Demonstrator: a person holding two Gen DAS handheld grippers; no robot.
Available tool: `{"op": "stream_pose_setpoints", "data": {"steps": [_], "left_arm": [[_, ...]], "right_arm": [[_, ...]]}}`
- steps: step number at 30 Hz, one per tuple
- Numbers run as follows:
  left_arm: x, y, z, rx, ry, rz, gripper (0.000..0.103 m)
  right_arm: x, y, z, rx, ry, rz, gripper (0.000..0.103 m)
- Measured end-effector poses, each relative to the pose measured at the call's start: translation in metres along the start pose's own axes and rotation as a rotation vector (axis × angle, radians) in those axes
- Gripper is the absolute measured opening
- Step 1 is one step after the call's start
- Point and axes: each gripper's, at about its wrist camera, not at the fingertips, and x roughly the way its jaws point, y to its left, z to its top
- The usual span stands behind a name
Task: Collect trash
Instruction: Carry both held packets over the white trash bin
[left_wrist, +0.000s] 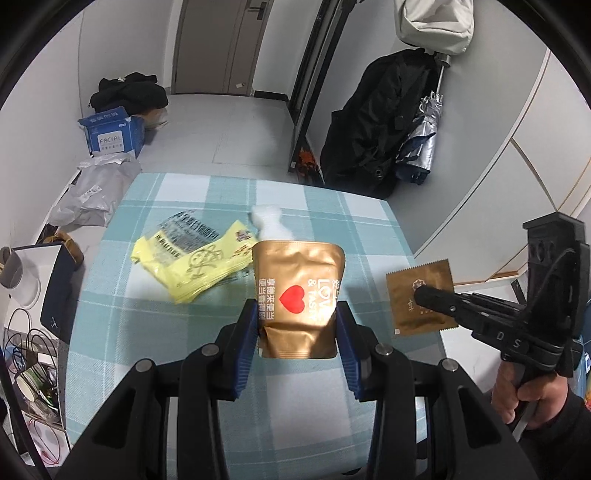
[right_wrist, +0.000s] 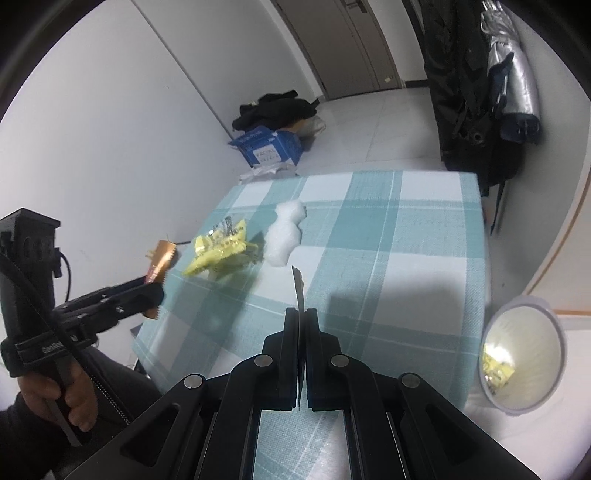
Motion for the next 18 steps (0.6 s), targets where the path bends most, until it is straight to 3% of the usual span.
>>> {"op": "stream_pose_setpoints", "data": {"steps": [3, 7, 12, 18], "left_arm": [[-0.004, -0.014, 0.007, 0.032, -0.008, 0.004, 0.036], [-0.012, -0.033, 0.025, 0.024, -0.030, -0.046, 0.036], [-0.017, -0.070, 0.050, 0.080, -0.073, -0.083, 0.036], [-0.014, -0.122, 0.081, 0.124, -0.096, -0.186, 0.036]], "right_arm": [[-0.013, -0.003, 0.005, 0.012, -0.030, 0.018, 0.002], [-0.042, -0.007, 0.018, 0.006, -0.082, 0.007, 0.002], [-0.095, -0.020, 0.047, 0.013, -0.183, -0.038, 0.002], [-0.172, -0.040, 0.077, -0.021, -0.299, -0.129, 0.002]]}}
